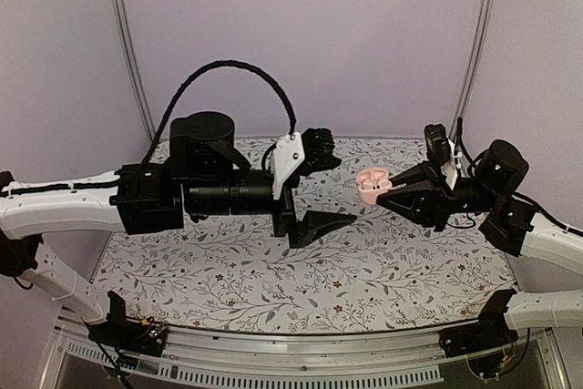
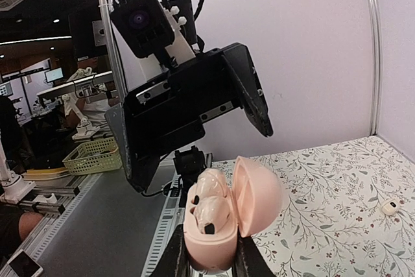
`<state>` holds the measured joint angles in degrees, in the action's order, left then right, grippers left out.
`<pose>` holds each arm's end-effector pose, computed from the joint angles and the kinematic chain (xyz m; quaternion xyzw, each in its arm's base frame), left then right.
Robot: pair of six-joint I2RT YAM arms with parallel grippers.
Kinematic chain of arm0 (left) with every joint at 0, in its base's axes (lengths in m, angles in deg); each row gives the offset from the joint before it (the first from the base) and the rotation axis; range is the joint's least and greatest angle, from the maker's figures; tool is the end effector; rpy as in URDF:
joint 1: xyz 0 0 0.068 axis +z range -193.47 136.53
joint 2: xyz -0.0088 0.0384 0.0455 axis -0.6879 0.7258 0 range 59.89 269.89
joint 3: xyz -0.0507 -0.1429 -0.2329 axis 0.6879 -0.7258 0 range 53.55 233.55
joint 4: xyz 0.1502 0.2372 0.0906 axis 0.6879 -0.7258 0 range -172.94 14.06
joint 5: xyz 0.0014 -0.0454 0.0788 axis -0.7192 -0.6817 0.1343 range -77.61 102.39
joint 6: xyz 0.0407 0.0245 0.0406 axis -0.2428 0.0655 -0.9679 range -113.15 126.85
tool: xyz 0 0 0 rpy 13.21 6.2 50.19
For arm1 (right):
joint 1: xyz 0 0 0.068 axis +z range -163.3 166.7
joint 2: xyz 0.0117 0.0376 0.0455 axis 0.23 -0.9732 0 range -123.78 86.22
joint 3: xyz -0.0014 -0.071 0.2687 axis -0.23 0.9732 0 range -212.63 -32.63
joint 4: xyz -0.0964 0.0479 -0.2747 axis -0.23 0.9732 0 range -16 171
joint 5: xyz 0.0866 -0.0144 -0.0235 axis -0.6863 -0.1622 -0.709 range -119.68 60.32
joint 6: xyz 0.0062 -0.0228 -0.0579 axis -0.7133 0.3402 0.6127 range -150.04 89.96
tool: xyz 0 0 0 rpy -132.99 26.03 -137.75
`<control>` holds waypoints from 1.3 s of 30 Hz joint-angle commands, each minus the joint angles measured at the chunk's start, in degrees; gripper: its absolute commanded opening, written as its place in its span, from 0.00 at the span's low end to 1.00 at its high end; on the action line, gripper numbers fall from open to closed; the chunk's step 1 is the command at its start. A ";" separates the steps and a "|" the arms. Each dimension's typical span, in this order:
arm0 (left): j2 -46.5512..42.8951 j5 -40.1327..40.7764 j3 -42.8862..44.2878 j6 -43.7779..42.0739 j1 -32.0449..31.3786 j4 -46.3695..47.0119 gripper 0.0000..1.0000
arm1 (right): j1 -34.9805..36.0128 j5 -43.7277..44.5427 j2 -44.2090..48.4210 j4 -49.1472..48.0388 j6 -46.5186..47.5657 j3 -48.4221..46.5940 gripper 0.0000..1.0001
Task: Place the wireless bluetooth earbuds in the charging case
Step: Close the charging case with the earbuds inside.
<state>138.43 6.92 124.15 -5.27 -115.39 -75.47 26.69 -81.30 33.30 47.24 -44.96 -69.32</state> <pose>0.1114 -0.3560 0.3823 0.5260 0.5367 -0.3596 0.5532 0.1643 0.1865 0.3265 -0.4518 0.4891 0.5661 0.4861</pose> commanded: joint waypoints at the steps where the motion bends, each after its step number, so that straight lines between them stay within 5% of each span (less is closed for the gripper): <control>1: 3.20 0.06 3.19 -1.78 0.64 -1.99 0.92 | -0.17 -1.18 -0.25 0.28 0.33 -0.93 0.00; 30: 7.95 -3.10 9.45 -13.02 -6.00 -7.26 0.80 | -0.17 0.72 -0.86 0.74 0.01 -0.53 0.00; 39: 2.94 0.80 5.12 -7.98 -3.14 -2.19 0.91 | -0.17 -0.74 -0.82 0.95 0.57 -0.49 0.00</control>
<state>145.12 6.48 131.54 -15.79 -120.11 -80.59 26.75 -81.80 32.49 48.33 -44.98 -69.32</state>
